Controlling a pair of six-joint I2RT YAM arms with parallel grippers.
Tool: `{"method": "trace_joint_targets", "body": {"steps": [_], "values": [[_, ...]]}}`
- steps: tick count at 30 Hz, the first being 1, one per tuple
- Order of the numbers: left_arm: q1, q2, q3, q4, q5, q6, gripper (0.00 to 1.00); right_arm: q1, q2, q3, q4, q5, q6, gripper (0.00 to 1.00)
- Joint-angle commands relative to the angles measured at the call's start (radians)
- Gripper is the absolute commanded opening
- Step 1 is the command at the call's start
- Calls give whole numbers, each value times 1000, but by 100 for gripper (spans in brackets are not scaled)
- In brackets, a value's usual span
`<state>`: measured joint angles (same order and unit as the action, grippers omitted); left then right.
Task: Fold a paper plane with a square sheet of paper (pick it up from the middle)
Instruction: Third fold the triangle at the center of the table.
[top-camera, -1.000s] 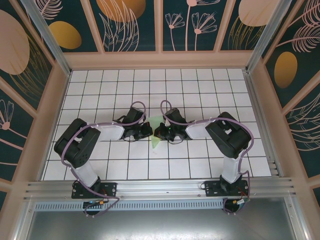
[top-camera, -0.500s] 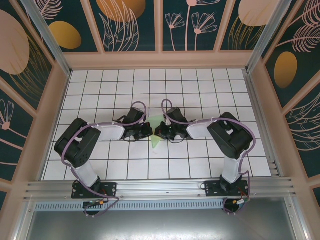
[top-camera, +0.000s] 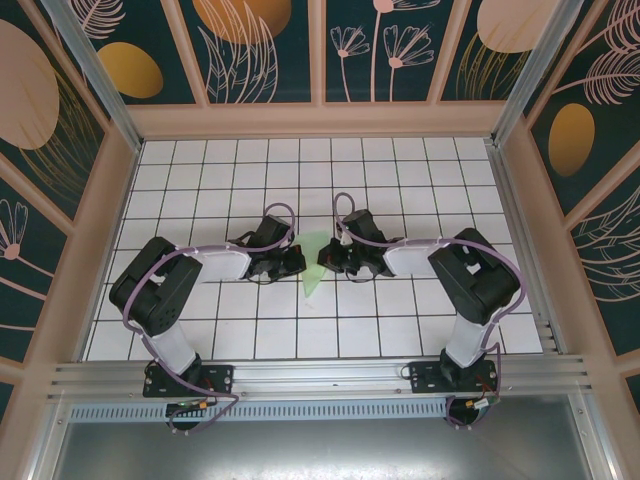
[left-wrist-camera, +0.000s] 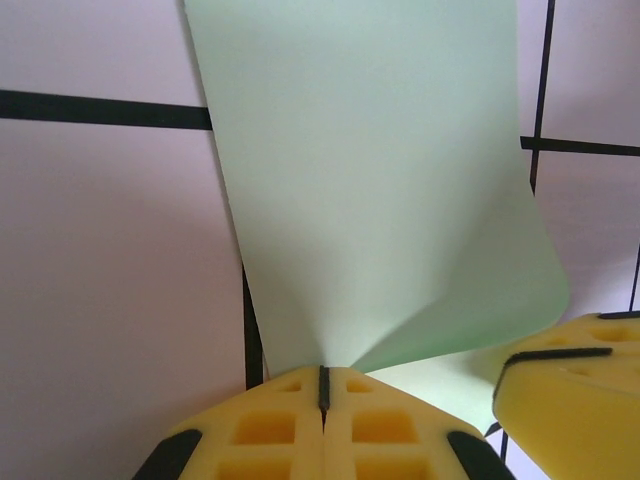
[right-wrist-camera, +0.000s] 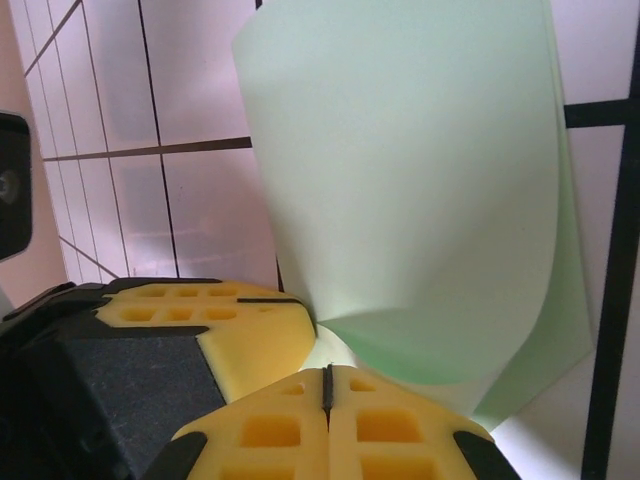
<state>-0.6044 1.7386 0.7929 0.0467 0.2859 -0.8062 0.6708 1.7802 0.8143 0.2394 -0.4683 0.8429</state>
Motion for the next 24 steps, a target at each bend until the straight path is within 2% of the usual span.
{"method": "trace_joint_targets", "body": {"steps": [1, 17, 22, 24], "values": [[-2, 64, -21, -128, -100, 26, 0, -7, 28, -10, -8, 19, -22, 0], [-3, 63, 6, -148, -111, 39, 0, -25, 65, -66, 4, 63, 16, 0], [-2, -14, 43, -128, -68, 21, 0, -26, 69, -81, 6, 70, 37, 0], [-3, -77, 38, -98, -38, -6, 9, -25, 71, -82, 6, 71, 42, 0]]}}
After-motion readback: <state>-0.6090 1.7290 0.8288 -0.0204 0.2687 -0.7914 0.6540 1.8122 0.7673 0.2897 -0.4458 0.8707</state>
